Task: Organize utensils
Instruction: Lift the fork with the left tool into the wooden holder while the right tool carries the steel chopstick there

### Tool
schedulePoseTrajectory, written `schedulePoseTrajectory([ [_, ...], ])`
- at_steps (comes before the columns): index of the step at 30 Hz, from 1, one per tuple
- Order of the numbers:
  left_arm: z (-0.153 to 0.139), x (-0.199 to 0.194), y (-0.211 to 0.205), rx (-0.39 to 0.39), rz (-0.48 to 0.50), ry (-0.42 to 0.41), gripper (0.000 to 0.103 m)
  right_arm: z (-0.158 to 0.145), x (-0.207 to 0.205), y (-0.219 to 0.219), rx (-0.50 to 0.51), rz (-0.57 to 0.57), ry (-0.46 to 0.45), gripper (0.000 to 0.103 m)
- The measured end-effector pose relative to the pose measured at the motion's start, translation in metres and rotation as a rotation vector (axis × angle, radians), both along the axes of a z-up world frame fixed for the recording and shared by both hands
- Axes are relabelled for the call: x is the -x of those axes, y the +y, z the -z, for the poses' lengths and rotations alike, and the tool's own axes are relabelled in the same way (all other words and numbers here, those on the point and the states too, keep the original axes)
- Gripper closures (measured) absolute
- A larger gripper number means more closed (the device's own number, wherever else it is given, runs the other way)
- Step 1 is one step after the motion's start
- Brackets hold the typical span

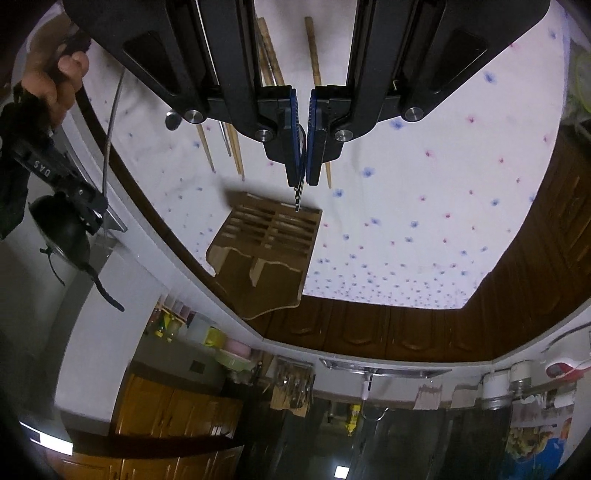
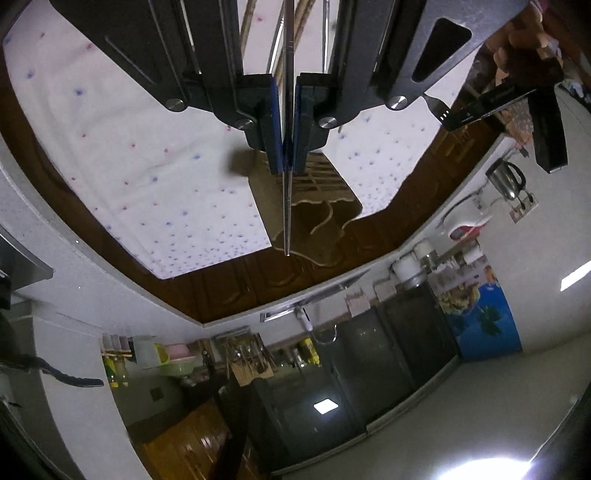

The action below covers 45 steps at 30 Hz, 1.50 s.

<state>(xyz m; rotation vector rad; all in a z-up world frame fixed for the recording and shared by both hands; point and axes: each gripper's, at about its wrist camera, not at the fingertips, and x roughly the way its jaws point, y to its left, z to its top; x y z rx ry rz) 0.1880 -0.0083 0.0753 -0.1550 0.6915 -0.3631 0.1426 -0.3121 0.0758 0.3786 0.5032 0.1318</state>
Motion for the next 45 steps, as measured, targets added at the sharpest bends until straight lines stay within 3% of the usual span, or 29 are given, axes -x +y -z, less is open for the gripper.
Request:
schedulePoseTrajectory([
  [10,-0.013,-0.005,0.004,0.002,-0.008,-0.026,0.100,0.012,-0.007,-0.008,-0.056,0.007,-0.005,0.097],
  [17,-0.027,-0.008,0.006,0.012,-0.014,-0.055,0.100,0.012,-0.008,-0.003,-0.038,-0.005,-0.014,0.097],
  [25,-0.060,-0.031,0.003,0.018,-0.040,-0.136,0.100,-0.009,-0.021,0.000,-0.017,-0.013,-0.060,0.097],
  [34,-0.105,-0.103,-0.018,-0.014,-0.095,-0.258,0.100,-0.059,-0.071,-0.003,0.007,0.014,-0.182,0.097],
  [40,-0.086,-0.163,-0.040,-0.052,-0.133,-0.241,0.100,-0.070,-0.122,-0.002,0.053,0.033,-0.198,0.097],
  [45,-0.049,-0.190,-0.062,-0.092,-0.115,-0.189,0.100,-0.037,-0.157,0.001,0.076,0.032,-0.136,0.097],
])
